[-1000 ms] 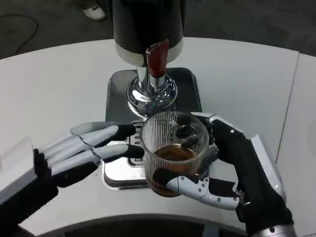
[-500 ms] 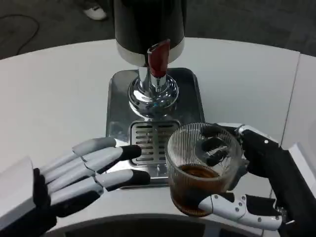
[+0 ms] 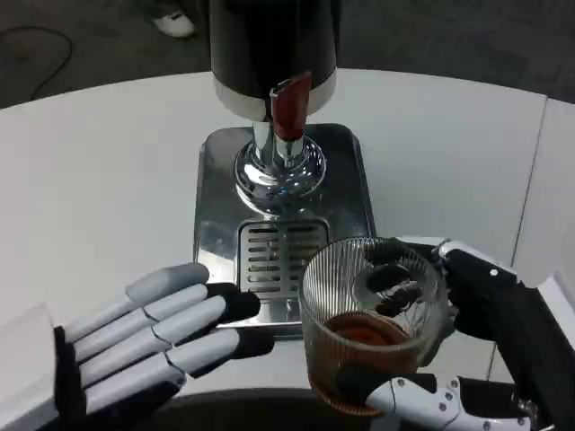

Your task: Grasp the cup under the faucet to collect the drink, then remove the cup.

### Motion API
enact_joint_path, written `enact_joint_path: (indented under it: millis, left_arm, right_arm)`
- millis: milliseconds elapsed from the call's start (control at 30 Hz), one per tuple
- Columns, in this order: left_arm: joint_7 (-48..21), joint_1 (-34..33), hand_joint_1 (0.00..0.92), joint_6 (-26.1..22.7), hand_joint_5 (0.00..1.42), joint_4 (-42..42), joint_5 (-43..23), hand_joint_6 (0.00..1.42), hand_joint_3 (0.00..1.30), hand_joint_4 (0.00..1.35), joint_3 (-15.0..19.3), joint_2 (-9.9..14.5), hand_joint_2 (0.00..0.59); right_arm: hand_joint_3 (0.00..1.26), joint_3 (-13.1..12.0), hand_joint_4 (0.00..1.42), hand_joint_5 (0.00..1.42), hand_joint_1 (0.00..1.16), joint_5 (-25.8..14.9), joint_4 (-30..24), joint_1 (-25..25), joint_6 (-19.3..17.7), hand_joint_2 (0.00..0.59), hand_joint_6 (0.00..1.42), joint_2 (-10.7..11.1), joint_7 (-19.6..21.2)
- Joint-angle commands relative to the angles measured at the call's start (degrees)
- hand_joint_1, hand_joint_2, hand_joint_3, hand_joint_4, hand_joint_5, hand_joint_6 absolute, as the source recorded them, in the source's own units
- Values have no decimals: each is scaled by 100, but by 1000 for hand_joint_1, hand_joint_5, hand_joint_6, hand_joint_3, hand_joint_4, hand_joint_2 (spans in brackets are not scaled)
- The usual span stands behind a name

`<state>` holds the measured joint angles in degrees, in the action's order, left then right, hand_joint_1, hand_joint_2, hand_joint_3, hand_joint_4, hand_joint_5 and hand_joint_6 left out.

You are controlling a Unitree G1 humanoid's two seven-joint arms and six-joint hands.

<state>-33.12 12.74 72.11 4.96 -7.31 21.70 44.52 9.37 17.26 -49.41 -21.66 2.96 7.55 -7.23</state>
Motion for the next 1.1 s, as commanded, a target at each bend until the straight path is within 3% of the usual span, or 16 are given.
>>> enact_joint_path:
  millis: [33,1100]
  left_arm:
    - [95,18,0,151,22,71,208,0,84,0,142,116,95]
    - [304,-295,0,98,0,-14,489,0,53,0,242,485,95]
  right_arm:
    - [720,23,812,975,894,-121,-276,-11,57,136,926,-12,-62]
    - [729,110,814,975,887,-26,-400,124,334,145,926,-14,-160]
